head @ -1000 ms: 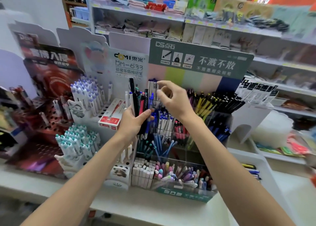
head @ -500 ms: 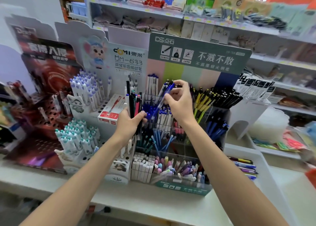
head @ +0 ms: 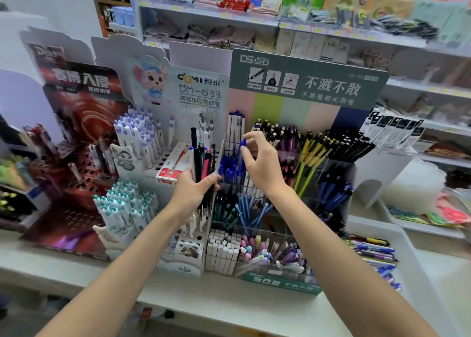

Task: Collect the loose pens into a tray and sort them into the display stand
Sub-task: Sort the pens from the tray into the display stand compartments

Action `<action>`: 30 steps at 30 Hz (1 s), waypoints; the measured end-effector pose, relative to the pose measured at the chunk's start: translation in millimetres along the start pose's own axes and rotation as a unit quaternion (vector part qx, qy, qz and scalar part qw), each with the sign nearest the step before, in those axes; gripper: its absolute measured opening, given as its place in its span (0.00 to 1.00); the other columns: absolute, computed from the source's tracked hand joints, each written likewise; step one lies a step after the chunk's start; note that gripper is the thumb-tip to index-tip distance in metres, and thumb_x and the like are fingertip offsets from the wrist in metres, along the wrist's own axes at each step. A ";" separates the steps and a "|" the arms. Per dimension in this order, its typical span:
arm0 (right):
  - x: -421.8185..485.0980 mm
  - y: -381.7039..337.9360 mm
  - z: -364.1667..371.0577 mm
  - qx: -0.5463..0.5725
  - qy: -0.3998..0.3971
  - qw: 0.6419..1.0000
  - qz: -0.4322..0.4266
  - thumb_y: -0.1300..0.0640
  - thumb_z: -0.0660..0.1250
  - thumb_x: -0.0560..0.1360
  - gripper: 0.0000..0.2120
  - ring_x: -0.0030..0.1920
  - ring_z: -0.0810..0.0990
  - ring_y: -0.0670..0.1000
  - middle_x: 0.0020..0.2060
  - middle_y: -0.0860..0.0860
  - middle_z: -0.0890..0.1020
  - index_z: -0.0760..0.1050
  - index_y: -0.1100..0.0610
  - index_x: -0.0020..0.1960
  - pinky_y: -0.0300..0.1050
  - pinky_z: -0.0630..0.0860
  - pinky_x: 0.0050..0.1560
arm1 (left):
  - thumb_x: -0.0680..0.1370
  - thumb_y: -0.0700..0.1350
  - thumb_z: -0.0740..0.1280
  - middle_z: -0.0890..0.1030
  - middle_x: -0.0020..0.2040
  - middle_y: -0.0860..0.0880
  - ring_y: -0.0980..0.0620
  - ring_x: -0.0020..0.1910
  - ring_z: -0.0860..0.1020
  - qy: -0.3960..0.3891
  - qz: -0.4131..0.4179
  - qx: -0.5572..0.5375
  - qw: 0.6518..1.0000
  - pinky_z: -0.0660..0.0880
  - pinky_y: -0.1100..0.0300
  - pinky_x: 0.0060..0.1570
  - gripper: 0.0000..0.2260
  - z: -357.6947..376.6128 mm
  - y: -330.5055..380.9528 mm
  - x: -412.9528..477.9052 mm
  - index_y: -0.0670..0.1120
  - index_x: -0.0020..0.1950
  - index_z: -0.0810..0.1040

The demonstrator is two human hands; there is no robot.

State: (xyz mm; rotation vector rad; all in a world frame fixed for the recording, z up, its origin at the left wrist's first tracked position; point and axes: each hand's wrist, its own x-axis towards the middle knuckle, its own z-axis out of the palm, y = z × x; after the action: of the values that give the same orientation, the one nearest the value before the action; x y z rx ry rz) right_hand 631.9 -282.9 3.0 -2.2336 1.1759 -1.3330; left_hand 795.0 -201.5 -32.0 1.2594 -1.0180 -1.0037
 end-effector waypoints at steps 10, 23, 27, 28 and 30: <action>30.2 -13.3 -6.3 -0.061 -0.094 0.992 0.058 0.64 0.67 0.75 0.05 0.38 0.77 0.51 0.38 0.52 0.79 0.72 0.59 0.49 0.43 0.74 0.41 | 0.78 0.38 0.70 0.84 0.36 0.47 0.53 0.36 0.83 -0.034 -0.015 -0.055 0.998 0.79 0.63 0.36 0.02 -6.5 2.5 -5.7 0.41 0.50 0.78; 14.5 -3.6 -2.1 -0.118 -0.172 0.976 0.069 0.66 0.65 0.75 0.07 0.44 0.80 0.52 0.42 0.52 0.82 0.76 0.59 0.53 0.52 0.80 0.49 | 0.77 0.40 0.71 0.86 0.39 0.44 0.50 0.40 0.84 -0.035 -0.004 -0.020 0.999 0.80 0.60 0.40 0.03 -14.6 -0.1 -2.5 0.41 0.49 0.80; 5.6 -3.0 -6.0 -0.097 -0.144 0.984 0.049 0.62 0.66 0.78 0.12 0.50 0.79 0.50 0.49 0.51 0.83 0.78 0.58 0.61 0.47 0.77 0.57 | 0.77 0.39 0.71 0.85 0.39 0.45 0.52 0.39 0.84 -0.026 -0.001 -0.037 0.999 0.79 0.62 0.37 0.04 -10.0 2.7 -2.0 0.40 0.50 0.80; 3.9 -6.3 -10.0 -0.061 -0.118 0.990 0.049 0.61 0.66 0.79 0.12 0.50 0.79 0.49 0.49 0.51 0.83 0.78 0.57 0.61 0.44 0.77 0.55 | 0.77 0.39 0.71 0.85 0.38 0.45 0.52 0.38 0.84 -0.022 -0.002 -0.045 0.999 0.79 0.63 0.36 0.05 -7.1 4.1 -1.8 0.39 0.51 0.80; 1.0 -13.5 -17.5 0.028 -0.091 0.993 0.071 0.58 0.67 0.79 0.13 0.47 0.80 0.47 0.47 0.49 0.83 0.77 0.56 0.63 0.39 0.78 0.51 | 0.77 0.38 0.71 0.86 0.40 0.44 0.51 0.39 0.85 -0.023 -0.008 -0.058 0.998 0.79 0.63 0.36 0.08 1.4 6.7 -0.3 0.37 0.54 0.79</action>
State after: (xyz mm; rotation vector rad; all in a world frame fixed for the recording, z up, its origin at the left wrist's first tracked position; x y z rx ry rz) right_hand 624.3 -272.5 21.1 -2.1369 1.1918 -1.0693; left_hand 793.7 -201.2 -25.3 1.1549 -0.9717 -1.0924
